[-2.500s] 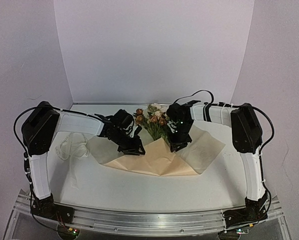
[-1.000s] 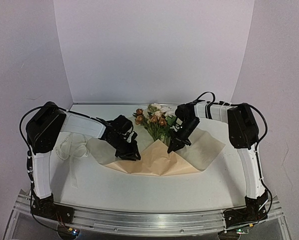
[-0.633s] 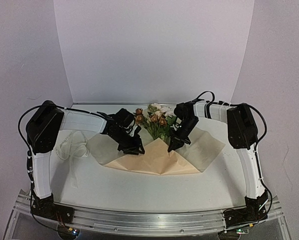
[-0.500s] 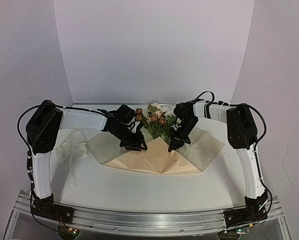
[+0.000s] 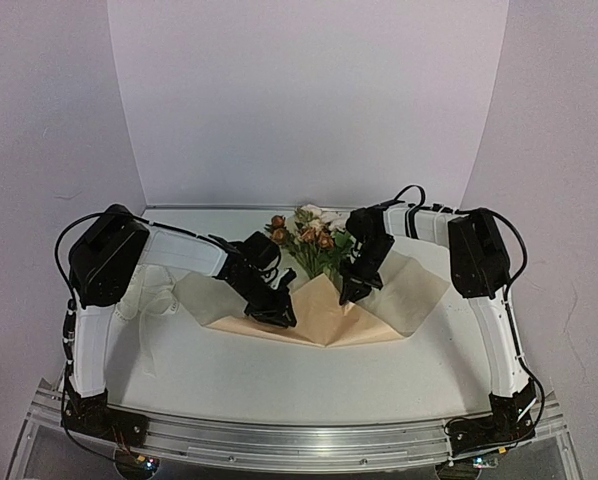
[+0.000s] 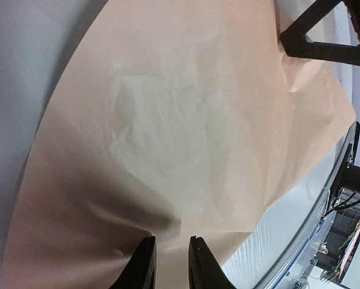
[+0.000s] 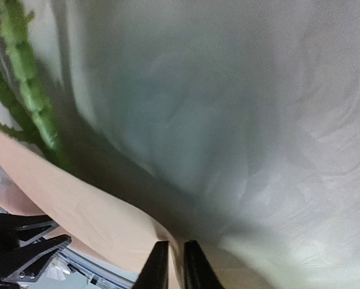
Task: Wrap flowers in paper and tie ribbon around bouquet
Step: Fold the bottom corner of the flattened wrapping paper at the center of the board.
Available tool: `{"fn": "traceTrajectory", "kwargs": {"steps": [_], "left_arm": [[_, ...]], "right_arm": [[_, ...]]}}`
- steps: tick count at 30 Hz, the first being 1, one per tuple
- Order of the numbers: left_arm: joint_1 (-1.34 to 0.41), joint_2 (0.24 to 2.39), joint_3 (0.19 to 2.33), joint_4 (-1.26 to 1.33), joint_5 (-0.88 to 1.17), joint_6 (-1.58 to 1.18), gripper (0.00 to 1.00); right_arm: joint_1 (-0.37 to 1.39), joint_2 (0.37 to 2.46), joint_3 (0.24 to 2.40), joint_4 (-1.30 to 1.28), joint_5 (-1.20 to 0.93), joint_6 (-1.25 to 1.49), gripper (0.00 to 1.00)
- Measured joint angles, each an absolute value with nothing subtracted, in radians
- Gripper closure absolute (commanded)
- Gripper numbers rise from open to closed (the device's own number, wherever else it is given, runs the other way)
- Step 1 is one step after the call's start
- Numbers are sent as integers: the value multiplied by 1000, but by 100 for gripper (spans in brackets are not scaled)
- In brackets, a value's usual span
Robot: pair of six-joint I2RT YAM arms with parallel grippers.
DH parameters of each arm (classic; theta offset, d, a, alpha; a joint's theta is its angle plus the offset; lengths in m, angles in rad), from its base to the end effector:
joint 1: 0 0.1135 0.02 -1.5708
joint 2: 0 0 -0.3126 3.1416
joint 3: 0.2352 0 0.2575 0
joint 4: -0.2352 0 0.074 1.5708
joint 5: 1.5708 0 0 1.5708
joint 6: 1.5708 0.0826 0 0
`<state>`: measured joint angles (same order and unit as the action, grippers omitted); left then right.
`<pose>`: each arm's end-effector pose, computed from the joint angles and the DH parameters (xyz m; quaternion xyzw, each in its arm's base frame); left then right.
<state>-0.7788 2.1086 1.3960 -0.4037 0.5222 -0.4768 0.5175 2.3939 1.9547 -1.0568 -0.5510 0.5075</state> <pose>0.3075 -0.3614 0.1328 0.1991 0.9218 -0.3314 0.0284 0.4237 0.2910 0.1299 0.0150 -0.9616 -0.2546 0.1019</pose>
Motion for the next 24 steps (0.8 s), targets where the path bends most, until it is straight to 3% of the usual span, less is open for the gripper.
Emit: {"fn": "traceTrajectory", "kwargs": {"steps": [5, 7, 9, 17, 24], "left_arm": [[-777, 2113, 1380, -379, 524, -512, 80], [-776, 2113, 1378, -374, 524, -529, 80], [-776, 2113, 1372, -366, 524, -546, 80], [-772, 2102, 1337, -321, 521, -603, 84], [-772, 2093, 1319, -297, 513, -630, 85]], "right_arm": [[517, 2347, 1901, -1044, -500, 517, 44], [517, 2280, 1841, -1041, -466, 525, 41], [517, 2181, 1763, -1045, -427, 526, 43], [536, 1684, 1335, -853, -378, 664, 69], [666, 1694, 1097, -589, -378, 829, 79]]}}
